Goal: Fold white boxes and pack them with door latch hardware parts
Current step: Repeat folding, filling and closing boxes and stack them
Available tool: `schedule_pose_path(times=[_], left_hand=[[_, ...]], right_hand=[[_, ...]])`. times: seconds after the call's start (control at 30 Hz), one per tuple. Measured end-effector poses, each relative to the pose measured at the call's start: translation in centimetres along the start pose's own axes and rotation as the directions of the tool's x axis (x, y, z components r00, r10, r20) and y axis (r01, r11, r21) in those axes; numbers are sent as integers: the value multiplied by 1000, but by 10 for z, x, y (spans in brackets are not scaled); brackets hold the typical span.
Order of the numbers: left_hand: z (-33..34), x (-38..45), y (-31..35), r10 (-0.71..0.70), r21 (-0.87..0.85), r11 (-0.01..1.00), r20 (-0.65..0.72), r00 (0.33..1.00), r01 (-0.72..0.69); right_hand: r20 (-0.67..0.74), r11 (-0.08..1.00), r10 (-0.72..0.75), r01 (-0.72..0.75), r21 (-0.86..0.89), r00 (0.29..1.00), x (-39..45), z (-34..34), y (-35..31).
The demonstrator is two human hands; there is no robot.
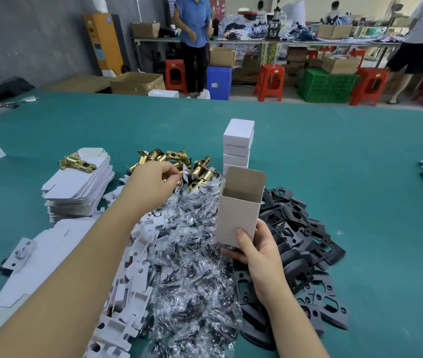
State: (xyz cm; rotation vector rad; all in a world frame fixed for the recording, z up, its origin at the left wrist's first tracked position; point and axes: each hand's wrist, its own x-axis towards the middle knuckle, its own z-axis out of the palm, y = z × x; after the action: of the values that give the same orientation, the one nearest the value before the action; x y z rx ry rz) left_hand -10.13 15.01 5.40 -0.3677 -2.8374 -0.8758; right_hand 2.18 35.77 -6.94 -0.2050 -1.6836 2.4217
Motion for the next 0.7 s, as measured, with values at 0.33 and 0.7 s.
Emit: schedule_pose_path(times=[0.33,0.7], left_hand=[[-4,-12,-57,-220,500,866,424,878,-24],[-5,-28,-65,-184,421,904,550,815,-80]], right_hand=[[-15,999,22,-21,26,1000,-1,2,-1],[-25,999,34,-34,8,999,-1,2,-1]])
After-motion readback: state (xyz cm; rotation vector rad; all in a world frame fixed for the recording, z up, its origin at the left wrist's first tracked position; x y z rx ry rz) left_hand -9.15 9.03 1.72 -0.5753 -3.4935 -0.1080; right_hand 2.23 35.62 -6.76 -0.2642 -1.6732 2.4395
